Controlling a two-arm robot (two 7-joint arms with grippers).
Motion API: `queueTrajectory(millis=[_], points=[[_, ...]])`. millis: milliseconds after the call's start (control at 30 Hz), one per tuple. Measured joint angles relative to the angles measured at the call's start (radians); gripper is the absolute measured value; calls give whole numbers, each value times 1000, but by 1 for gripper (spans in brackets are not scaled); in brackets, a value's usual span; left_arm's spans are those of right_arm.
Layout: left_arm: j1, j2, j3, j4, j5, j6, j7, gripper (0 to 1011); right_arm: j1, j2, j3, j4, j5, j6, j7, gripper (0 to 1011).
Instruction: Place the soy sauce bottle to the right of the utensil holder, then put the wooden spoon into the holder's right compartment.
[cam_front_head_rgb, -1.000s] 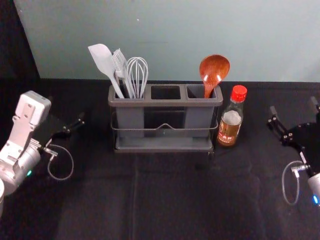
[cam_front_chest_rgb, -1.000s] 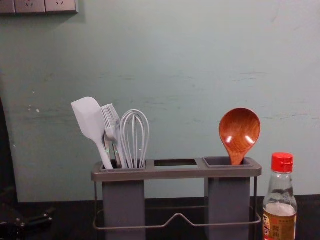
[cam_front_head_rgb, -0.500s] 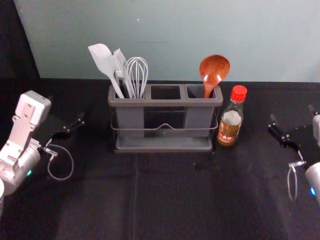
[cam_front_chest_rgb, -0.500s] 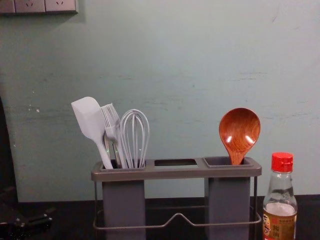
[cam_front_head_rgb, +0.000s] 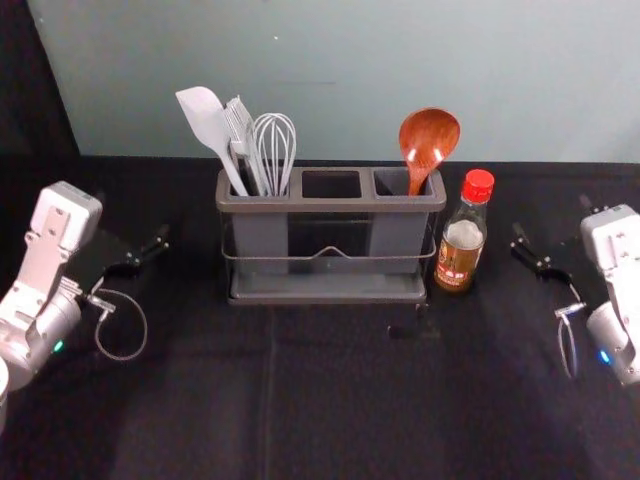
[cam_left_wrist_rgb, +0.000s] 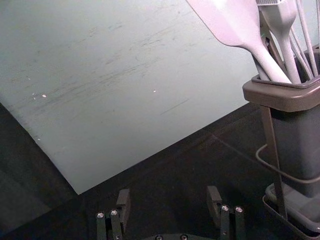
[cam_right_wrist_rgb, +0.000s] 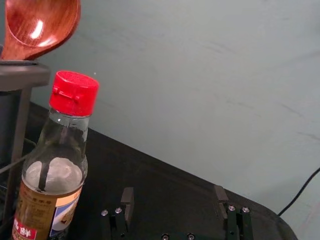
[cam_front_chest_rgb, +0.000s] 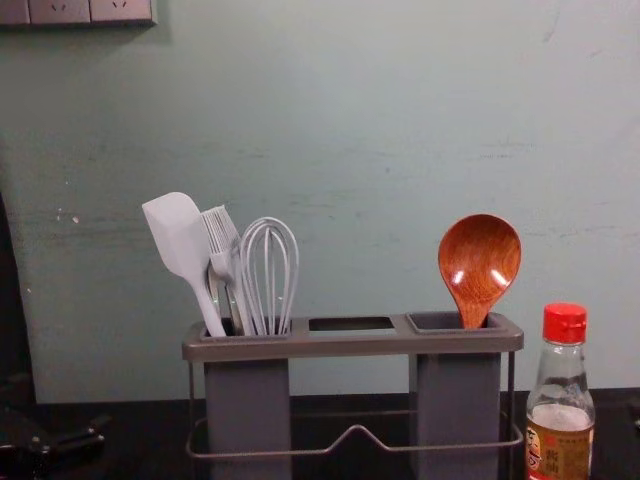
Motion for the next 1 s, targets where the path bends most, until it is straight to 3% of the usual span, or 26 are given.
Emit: queueTrajectory(millis=[367, 533, 1000], points=[[0, 0, 0, 0, 0, 0, 0, 1005, 33, -15, -34, 2, 2, 68, 4, 1002], [0, 0, 0, 0, 0, 0, 0, 1005, 31, -26, -41, 1, -10, 68, -26, 1002], [0, 0, 0, 0, 0, 0, 0, 1005, 32, -23, -39, 1, -7, 68, -20, 1002]])
